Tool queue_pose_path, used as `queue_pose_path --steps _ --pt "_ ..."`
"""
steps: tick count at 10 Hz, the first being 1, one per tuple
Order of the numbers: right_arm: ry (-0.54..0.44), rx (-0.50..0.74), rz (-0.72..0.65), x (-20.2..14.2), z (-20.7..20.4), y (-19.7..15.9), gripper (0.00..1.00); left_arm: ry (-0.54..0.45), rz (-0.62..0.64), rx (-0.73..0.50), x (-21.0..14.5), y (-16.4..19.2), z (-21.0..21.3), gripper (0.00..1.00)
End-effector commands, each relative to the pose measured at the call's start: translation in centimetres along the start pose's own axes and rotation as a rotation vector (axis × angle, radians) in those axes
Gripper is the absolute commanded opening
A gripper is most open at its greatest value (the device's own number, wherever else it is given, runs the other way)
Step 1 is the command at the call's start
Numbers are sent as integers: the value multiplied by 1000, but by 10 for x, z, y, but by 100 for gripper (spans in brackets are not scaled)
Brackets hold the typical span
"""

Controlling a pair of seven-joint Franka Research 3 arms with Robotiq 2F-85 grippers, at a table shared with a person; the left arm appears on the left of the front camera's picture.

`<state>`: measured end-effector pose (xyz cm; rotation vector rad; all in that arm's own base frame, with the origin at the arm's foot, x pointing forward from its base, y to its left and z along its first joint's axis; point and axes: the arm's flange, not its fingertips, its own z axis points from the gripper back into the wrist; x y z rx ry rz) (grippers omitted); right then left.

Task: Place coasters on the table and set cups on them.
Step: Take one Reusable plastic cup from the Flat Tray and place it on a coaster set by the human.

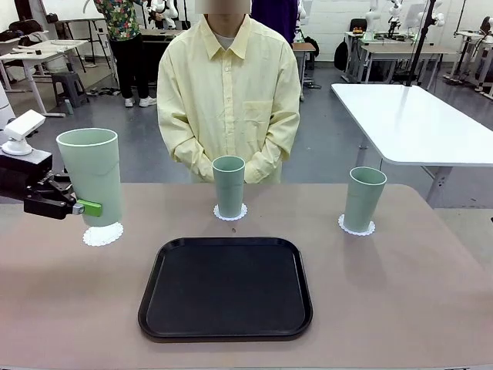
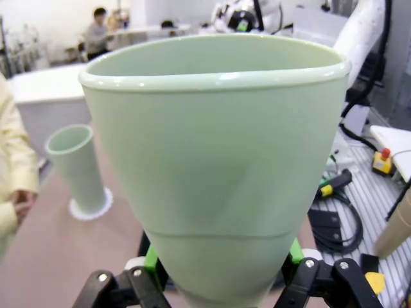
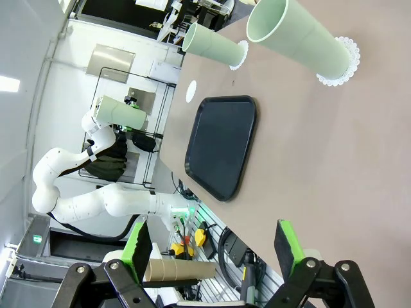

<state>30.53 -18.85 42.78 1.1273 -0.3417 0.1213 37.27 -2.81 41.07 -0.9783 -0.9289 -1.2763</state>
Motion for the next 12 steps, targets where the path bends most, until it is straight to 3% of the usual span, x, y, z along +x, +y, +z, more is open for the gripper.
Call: queue_pose_path --steps 1,2,3,6,7,10,11,12 --pt "-5 11 -4 -2 0 0 100 -8 -56 -49 -5 44 28 81" --pt "-5 11 -4 -2 0 0 100 -98 -40 -40 -13 82 57 81" --pt "-5 11 -4 -2 0 0 100 -152 -73 -105 -38 143 107 81" --pt "-5 11 -4 -2 0 0 100 -113 -89 -84 -40 166 124 81" --pt "-5 11 -4 -2 0 0 100 -70 -86 -43 -50 168 130 81" --pt "-5 11 -4 -2 0 0 100 -61 -93 -21 -54 168 138 81" --pt "-5 11 -4 -2 0 0 100 -52 -47 62 -47 160 130 81" --pt "-5 11 -4 -2 0 0 100 -68 -84 -34 -56 178 142 81"
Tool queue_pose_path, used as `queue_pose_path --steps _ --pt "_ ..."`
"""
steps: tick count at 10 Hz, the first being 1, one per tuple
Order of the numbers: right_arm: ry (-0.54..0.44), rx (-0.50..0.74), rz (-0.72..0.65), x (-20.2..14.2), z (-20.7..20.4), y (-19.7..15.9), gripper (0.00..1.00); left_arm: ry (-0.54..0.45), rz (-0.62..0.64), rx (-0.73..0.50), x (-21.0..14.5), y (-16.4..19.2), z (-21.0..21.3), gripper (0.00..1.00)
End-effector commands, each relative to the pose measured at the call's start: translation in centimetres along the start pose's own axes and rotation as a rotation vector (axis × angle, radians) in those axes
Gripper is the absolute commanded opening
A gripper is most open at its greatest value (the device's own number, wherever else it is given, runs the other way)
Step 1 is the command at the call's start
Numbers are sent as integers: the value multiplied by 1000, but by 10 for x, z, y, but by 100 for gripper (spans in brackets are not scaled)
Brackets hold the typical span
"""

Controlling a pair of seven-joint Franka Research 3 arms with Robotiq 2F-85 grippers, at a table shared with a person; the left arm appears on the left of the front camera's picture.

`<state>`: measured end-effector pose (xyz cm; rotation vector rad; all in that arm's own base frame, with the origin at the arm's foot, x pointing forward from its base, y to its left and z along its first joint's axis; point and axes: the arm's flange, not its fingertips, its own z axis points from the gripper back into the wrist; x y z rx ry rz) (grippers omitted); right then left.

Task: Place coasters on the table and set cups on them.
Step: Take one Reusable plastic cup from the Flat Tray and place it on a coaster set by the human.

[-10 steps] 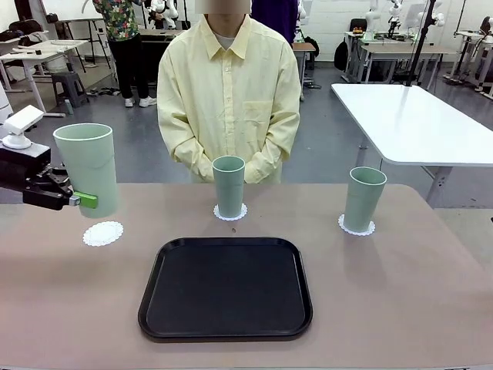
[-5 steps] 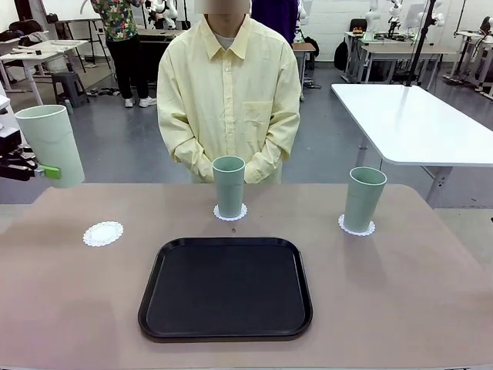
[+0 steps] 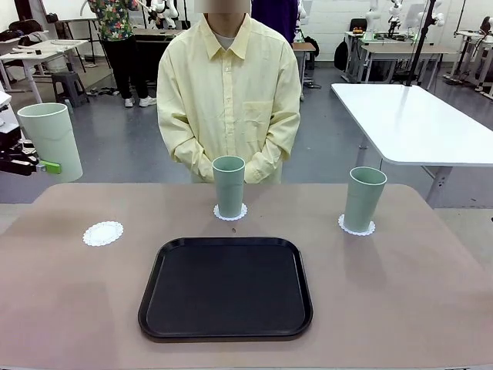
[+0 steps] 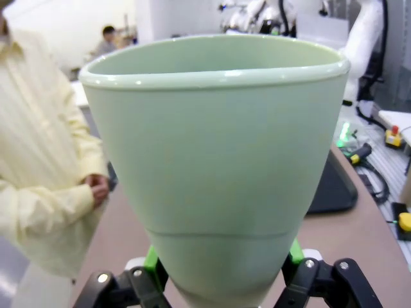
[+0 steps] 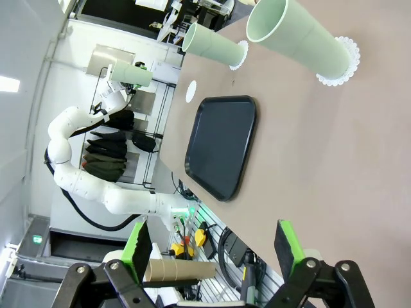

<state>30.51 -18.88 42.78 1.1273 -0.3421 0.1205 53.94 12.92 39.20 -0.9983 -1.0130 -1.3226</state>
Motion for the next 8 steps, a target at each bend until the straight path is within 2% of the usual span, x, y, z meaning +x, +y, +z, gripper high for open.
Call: queue_pose_path --steps 1,5,7,8 --pt "-4 11 -4 -1 0 0 100 -12 -8 -25 0 4 1 81" --pt "-4 11 -4 -1 0 0 100 -4 4 -9 -3 2 -2 81" --pt "-4 11 -4 -1 0 0 100 -16 -20 -43 -24 7 -9 81" --pt "-4 11 -4 -1 0 0 100 6 -34 -18 -33 11 -17 81"
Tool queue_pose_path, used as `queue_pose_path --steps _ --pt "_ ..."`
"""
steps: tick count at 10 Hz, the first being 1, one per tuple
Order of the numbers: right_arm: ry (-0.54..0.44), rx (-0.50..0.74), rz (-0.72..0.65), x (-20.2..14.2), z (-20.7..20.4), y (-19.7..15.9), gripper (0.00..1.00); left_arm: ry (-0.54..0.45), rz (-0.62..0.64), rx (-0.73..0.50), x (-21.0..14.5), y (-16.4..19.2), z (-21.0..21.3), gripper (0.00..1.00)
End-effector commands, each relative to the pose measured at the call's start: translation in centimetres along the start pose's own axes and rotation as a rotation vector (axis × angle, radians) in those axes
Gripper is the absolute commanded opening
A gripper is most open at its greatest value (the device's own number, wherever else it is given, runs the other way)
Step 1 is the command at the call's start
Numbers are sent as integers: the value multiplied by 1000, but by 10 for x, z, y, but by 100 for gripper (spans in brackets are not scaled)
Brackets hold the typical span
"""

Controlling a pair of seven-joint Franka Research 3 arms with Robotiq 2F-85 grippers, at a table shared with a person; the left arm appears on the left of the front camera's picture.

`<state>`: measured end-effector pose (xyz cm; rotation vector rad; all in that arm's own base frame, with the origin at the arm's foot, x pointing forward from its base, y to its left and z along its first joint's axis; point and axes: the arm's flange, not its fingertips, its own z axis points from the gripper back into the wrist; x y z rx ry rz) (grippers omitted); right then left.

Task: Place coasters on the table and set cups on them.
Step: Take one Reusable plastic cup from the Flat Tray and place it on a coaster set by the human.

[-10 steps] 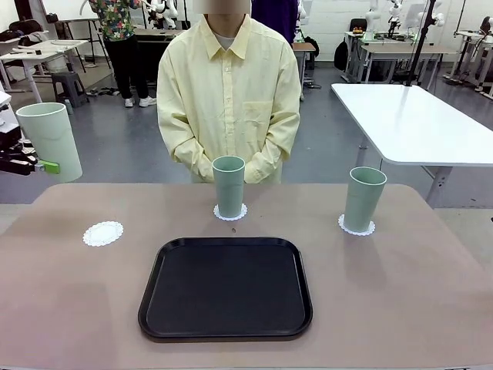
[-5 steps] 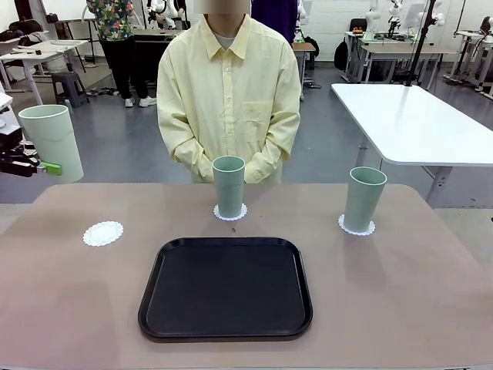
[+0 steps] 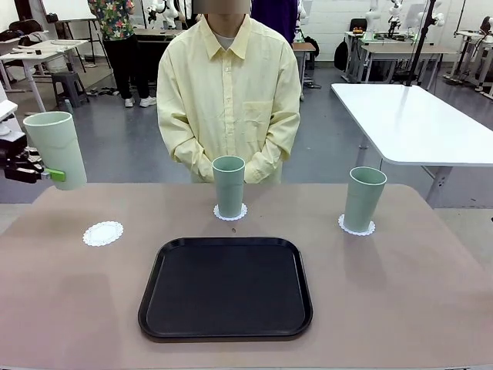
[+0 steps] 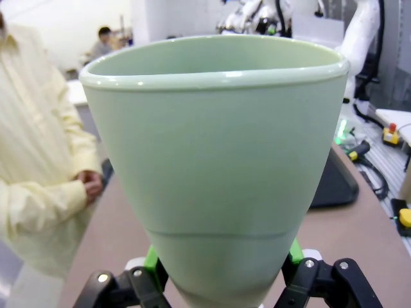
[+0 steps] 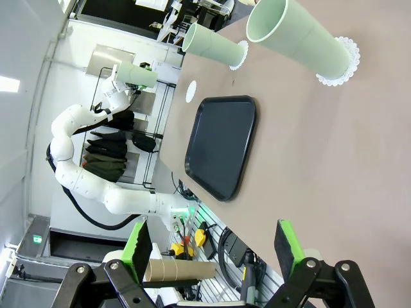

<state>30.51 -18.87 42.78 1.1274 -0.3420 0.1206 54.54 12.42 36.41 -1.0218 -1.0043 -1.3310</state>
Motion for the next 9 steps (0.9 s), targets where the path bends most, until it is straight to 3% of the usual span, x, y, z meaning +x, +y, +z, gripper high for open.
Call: queue_pose_path --steps 1,5,9 --pt "-4 11 -4 -1 0 0 100 21 -23 3 -18 9 -12 81" --pt "-4 11 -4 -1 0 0 100 74 -48 28 -59 12 -44 81" --pt "-4 11 -4 -1 0 0 100 42 19 -38 -81 -4 -55 81"
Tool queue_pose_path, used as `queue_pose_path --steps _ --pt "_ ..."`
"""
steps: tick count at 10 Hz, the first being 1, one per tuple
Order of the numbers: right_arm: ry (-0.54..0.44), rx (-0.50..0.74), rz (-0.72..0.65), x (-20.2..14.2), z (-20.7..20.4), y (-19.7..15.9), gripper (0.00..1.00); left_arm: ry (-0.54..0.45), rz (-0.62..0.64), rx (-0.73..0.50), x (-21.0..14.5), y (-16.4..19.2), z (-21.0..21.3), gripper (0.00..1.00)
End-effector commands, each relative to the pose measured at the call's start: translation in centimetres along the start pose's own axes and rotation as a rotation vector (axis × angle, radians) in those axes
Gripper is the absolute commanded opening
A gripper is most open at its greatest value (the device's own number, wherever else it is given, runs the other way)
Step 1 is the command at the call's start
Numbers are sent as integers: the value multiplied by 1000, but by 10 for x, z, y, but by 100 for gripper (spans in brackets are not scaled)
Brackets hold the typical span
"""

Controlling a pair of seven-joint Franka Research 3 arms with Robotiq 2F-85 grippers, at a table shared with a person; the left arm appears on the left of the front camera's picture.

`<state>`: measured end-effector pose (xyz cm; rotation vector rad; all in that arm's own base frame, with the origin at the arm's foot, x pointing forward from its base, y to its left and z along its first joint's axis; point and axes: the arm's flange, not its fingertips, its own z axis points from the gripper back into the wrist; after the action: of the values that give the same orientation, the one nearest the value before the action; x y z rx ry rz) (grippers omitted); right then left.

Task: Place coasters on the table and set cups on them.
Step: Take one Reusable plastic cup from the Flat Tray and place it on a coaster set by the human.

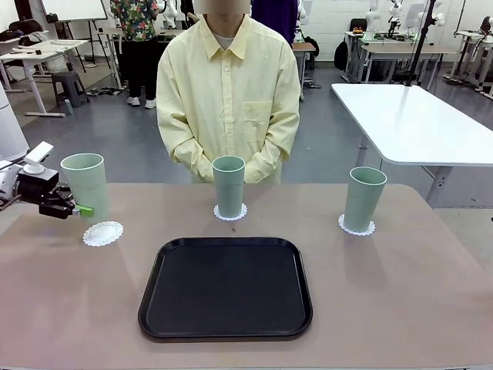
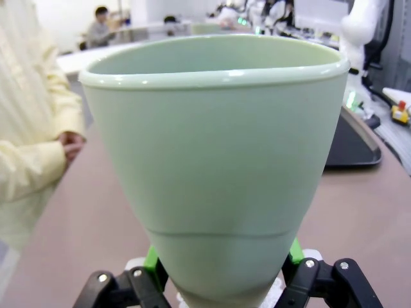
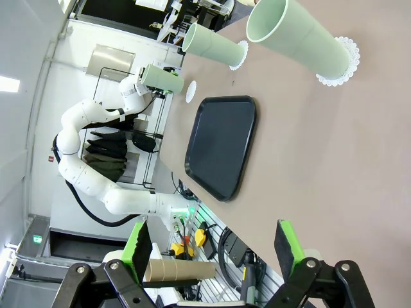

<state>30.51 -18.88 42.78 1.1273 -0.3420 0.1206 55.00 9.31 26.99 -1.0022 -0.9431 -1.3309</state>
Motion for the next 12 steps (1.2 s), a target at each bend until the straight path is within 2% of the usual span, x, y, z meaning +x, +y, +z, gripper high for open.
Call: queue_pose_path --steps 1,3,5,6,9,12 --pt "-4 11 -4 -1 0 0 100 -22 -8 -40 -2 -16 -3 81" --pt "-4 11 -4 -1 0 0 100 -34 31 -41 -7 -28 -6 81" --pt "-4 11 -4 -1 0 0 100 -48 56 52 -5 -30 -9 81" --pt "-4 11 -4 -1 0 0 100 -36 52 -24 -15 -22 -10 81" --pt "-4 11 -4 -1 0 0 100 -39 61 -13 -17 -25 -11 81" --pt "-4 11 -4 -1 0 0 100 -12 -26 -17 -28 -18 -17 81"
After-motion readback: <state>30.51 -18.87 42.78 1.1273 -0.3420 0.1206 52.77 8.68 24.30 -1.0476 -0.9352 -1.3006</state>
